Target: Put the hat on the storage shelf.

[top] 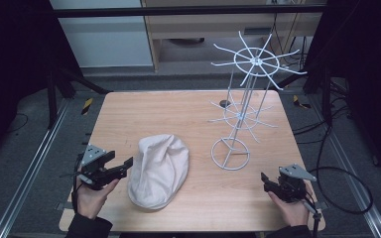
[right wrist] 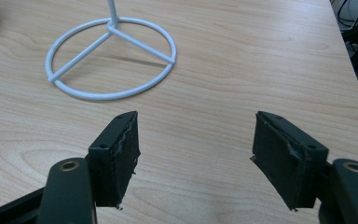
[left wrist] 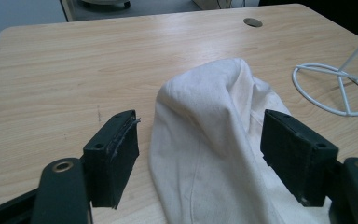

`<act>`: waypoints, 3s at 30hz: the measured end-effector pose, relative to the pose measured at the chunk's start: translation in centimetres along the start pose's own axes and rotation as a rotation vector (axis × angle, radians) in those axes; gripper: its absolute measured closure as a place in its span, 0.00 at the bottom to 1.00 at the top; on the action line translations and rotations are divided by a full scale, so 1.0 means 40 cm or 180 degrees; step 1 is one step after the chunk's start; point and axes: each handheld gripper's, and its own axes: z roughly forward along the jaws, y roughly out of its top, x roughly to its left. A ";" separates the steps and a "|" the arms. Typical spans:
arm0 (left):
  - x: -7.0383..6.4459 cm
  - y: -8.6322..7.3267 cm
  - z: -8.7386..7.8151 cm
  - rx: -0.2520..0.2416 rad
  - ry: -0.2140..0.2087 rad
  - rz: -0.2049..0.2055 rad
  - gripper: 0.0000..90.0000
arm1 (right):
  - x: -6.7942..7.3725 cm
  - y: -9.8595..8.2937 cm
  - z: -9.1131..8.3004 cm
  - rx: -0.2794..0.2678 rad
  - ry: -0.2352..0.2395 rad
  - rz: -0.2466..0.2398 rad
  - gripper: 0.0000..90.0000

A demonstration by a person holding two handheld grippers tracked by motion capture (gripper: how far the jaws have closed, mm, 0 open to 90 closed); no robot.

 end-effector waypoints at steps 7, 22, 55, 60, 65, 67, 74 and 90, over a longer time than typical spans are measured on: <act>-0.013 0.024 0.015 0.0056 0.0028 0.0071 0.31 | 0.002 -0.001 0.002 0.0014 0.0010 -0.0013 0.35; -0.060 0.066 0.058 0.0283 0.0001 0.0251 0.36 | -0.002 -0.003 0.007 0.0028 0.0021 -0.0011 0.35; -0.088 0.027 0.158 0.0871 0.0083 0.0387 0.49 | -0.004 -0.005 0.013 0.0096 0.0064 -0.0045 0.37; -0.089 0.016 0.174 0.0943 0.0061 0.0364 0.56 | -0.003 -0.005 0.013 0.0120 0.0102 -0.0030 0.38; -0.094 0.004 0.189 0.1017 0.0069 0.0360 0.64 | -0.003 -0.005 0.015 0.0135 0.0110 -0.0033 0.38; -0.095 -0.001 0.194 0.1030 0.0056 0.0354 0.68 | -0.002 -0.005 0.015 0.0141 0.0106 -0.0035 0.38; -0.090 -0.005 0.201 0.1110 0.0010 0.0316 0.81 | -0.002 -0.005 0.017 0.0145 0.0110 -0.0051 0.38; -0.079 -0.004 0.185 0.1014 -0.0123 0.0208 0.98 | 0.000 -0.006 0.019 0.0178 0.0136 -0.0057 0.38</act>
